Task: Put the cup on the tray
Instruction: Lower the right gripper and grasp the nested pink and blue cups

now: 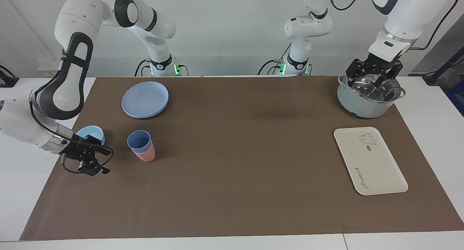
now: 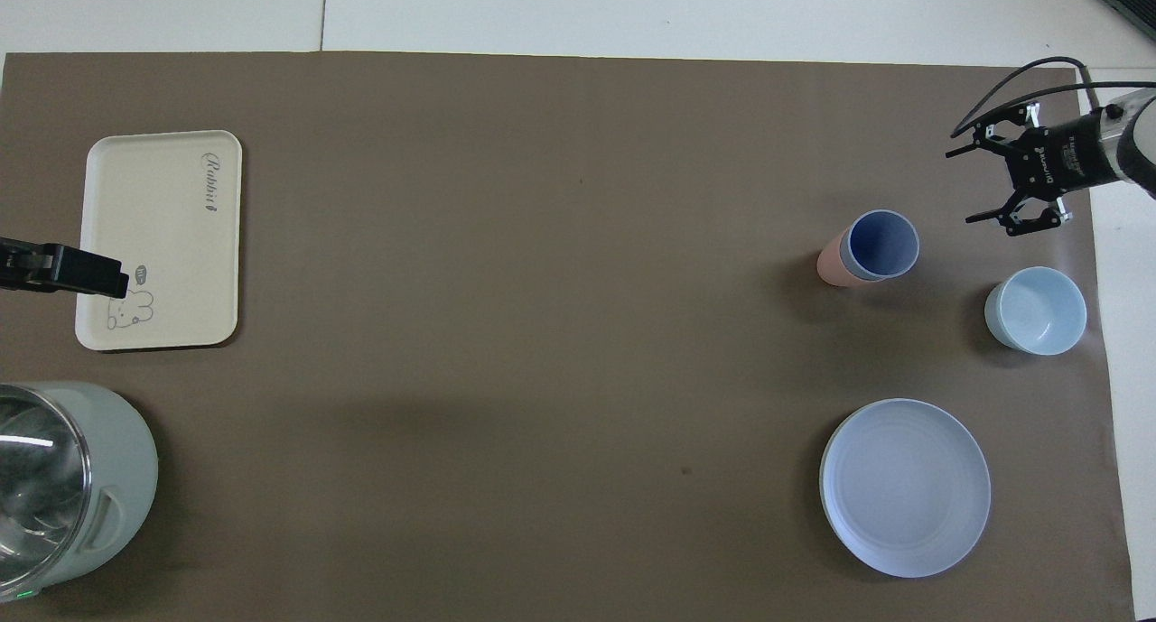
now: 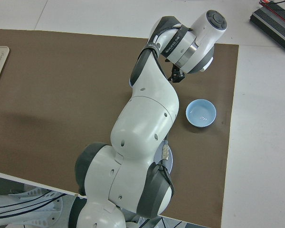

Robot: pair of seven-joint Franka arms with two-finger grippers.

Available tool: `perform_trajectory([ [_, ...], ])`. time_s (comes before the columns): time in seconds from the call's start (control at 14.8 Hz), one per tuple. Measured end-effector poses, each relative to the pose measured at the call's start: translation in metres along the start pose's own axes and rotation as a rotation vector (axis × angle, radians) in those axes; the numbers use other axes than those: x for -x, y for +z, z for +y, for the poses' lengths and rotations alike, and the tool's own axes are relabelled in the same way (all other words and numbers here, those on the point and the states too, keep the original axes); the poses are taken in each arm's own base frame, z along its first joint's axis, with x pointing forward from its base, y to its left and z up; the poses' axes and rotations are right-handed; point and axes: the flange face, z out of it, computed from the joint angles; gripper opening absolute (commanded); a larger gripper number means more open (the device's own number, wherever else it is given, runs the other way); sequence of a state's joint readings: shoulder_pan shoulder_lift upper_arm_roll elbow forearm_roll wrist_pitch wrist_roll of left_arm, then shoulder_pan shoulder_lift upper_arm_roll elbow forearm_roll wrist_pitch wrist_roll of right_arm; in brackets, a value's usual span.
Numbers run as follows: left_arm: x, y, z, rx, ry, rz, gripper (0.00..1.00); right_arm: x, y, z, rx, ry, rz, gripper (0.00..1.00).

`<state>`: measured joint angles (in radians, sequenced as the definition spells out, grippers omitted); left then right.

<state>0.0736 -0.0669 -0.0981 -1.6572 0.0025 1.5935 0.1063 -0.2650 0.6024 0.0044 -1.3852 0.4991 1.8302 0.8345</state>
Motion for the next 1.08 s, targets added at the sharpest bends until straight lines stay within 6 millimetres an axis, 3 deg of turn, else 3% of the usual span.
perform_trajectory([
  [0.27,0.000,-0.002,-0.007,0.000,-0.035,0.005,1.00,-0.003,0.049,0.011,0.006,0.066,-0.123,0.89],
  [0.47,0.000,-0.002,-0.003,0.000,-0.034,0.007,1.00,0.002,0.072,0.019,0.011,0.102,-0.189,0.89],
  [0.81,0.000,0.007,0.011,0.002,-0.011,-0.010,1.00,0.008,0.086,0.036,0.008,0.155,-0.260,0.90],
  [1.08,0.002,0.007,0.006,0.002,-0.024,-0.012,1.00,0.015,0.090,0.048,0.028,0.173,-0.293,0.90],
])
